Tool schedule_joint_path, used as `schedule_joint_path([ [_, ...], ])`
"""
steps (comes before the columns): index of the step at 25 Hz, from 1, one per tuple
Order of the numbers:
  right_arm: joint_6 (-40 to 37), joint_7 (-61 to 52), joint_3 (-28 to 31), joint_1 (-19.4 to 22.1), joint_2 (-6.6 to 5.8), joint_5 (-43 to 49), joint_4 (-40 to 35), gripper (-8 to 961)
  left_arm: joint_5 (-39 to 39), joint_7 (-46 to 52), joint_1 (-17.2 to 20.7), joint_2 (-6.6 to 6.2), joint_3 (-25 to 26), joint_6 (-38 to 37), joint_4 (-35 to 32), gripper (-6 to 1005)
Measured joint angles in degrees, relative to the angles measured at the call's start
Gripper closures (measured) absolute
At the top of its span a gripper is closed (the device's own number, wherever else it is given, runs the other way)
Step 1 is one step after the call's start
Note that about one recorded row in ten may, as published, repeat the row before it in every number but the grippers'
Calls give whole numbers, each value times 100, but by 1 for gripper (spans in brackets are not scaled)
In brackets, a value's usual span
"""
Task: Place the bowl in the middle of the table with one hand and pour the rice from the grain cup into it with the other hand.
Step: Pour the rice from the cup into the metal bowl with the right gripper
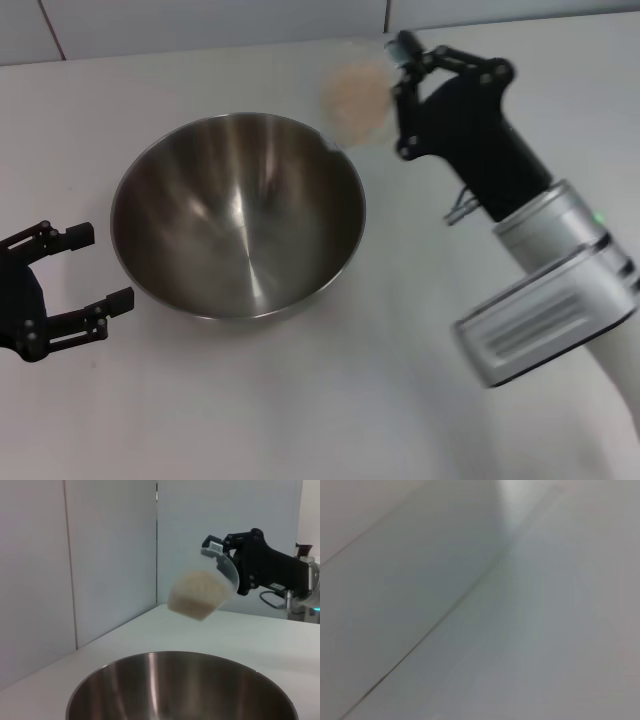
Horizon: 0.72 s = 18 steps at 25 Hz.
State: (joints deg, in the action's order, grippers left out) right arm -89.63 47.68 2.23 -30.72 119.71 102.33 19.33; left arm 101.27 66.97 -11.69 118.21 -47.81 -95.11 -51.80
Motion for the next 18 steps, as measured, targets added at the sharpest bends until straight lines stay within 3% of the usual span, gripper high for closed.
schedule_joint_path([
  [5,75,2807,37,-21,11,728,264,934,3,0,-18,-5,0,-11,-5,153],
  [10,77,4531,57,-10,16,1288,276,935,22,3,-53,-13,0,-19,9,153],
  [18,689,7257,228,-121,18,1417,534,936,143,71,-135,-3,0,-19,21,153],
])
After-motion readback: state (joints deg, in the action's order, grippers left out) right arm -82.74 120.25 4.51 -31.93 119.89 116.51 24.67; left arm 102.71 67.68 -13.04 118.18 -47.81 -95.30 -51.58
